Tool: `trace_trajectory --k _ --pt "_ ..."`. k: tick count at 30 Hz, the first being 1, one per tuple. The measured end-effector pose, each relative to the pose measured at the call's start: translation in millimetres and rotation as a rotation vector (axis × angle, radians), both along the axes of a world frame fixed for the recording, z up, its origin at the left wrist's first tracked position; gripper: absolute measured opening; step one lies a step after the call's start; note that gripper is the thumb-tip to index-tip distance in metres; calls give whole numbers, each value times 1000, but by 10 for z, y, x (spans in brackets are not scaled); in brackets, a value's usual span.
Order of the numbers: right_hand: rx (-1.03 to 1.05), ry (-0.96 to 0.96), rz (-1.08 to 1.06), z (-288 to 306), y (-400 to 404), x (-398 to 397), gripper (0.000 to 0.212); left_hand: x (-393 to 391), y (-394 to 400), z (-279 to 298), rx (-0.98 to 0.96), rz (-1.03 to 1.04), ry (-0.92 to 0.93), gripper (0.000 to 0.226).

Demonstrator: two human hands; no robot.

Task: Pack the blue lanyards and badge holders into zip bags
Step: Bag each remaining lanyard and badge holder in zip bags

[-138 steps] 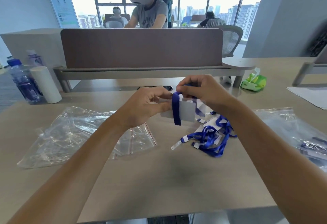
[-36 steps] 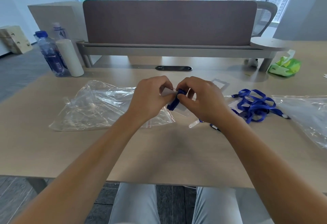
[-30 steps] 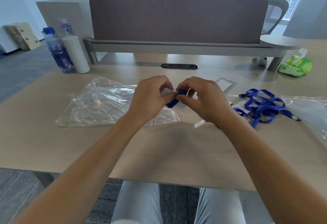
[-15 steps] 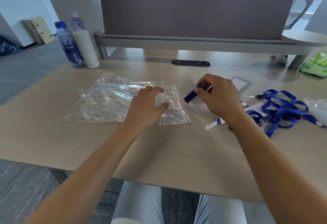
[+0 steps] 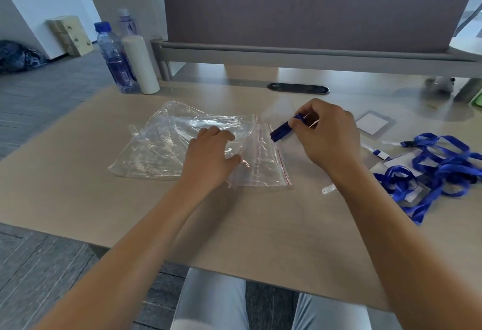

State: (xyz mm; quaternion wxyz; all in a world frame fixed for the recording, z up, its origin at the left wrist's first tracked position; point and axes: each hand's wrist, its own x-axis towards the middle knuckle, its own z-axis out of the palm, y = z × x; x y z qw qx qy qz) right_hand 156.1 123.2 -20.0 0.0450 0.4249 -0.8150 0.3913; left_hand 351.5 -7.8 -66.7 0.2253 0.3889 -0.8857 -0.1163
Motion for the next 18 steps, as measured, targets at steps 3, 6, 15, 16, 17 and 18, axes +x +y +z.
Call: trace_trajectory --k 3,6,15,16,17,18 --pt "-7 -14 -60 3 -20 -35 8 -126 33 46 -18 -23 49 34" --pt "14 -32 -109 -32 46 -123 11 -370 130 84 -15 -53 29 34" --pt "16 -98 -141 -151 328 -427 7 -978 295 135 -60 126 -179 55" --pt "5 -107 -133 -162 344 -444 7 -998 297 129 -62 136 -204 51" --pt "-9 -117 -125 -175 355 -454 8 -1012 297 118 -58 141 -225 46" --pt "-26 -130 -115 -187 366 -457 8 -1018 300 112 -53 142 -239 41"
